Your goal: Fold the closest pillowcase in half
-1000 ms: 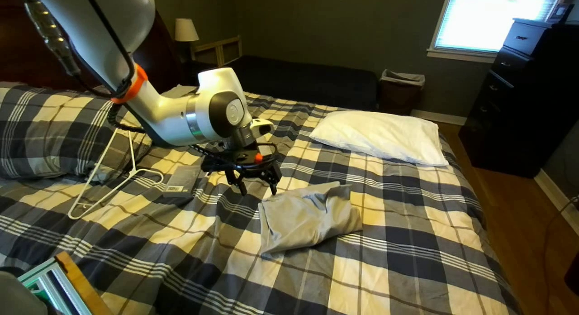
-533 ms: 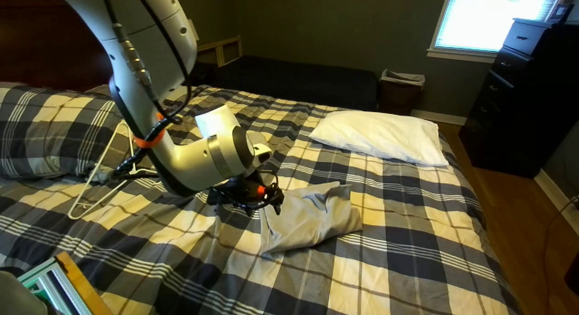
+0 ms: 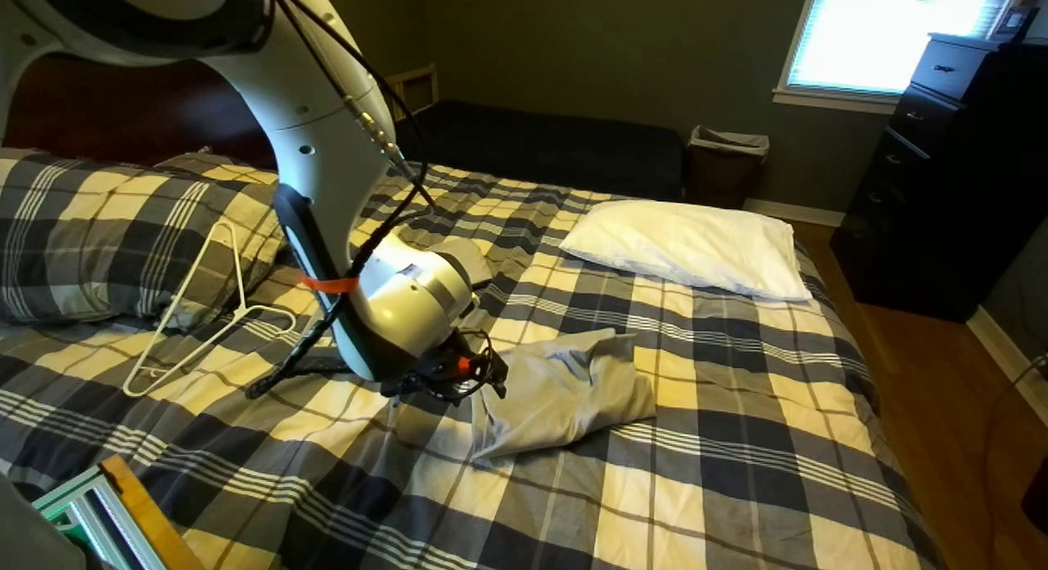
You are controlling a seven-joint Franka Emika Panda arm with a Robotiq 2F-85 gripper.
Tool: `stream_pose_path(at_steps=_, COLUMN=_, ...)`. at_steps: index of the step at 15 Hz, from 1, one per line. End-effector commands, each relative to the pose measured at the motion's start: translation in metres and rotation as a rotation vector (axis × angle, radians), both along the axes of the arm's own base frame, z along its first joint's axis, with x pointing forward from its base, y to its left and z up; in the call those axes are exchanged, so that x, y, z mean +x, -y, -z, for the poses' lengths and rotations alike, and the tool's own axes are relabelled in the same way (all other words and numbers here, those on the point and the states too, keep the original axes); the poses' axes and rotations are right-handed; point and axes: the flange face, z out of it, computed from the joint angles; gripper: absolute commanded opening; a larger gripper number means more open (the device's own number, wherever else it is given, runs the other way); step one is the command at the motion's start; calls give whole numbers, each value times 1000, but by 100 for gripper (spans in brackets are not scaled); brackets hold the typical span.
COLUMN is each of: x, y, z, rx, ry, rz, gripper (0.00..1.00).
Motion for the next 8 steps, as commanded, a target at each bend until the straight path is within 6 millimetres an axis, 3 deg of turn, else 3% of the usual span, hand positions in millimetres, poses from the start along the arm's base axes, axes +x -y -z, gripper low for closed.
stream_pose_path(at_steps=1, x=8, y=-14, z=41, rx=-40, ry=34, rz=15, gripper=100)
stream_pose_path(at_steps=8, x=22, y=-11, z=92, rx=-171, ry=48, rz=-92, gripper=100)
